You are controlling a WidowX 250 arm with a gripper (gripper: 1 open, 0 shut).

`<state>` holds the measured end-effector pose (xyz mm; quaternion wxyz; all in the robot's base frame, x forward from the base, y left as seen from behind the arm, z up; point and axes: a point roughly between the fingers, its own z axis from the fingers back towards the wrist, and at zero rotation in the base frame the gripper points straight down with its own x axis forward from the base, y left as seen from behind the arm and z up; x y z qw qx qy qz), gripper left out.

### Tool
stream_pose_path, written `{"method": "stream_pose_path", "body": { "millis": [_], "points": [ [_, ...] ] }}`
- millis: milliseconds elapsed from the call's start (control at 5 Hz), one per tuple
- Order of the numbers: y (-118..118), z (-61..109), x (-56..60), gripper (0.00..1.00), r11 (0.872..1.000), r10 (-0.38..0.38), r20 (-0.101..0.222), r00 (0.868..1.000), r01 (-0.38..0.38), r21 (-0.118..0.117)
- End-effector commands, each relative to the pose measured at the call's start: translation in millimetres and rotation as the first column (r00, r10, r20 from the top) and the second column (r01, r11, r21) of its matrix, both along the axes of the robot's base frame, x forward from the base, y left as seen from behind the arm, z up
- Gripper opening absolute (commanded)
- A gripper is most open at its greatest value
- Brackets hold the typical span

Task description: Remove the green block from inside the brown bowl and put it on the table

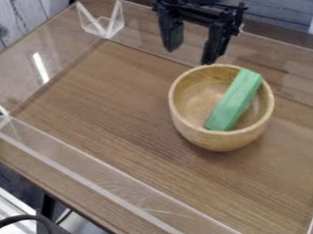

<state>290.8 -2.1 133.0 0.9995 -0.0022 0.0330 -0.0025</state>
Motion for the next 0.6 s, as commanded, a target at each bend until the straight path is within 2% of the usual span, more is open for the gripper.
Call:
{"method": "stream_pose_path", "body": {
  "millis": [0, 200, 400],
  "points": [
    [-5.7, -11.3, -0.6, 1.0, 1.0, -0.019, -0.016, 1.0, 0.019, -0.003],
    [-11.6, -28.4, -4.5, 1.0, 0.999, -0.046, -0.033, 0.998, 0.046, -0.008],
    [-16.9, -45.5, -4.2, 1.0, 0.998, -0.068, -0.036, 0.997, 0.068, -0.008]
  ]
}}
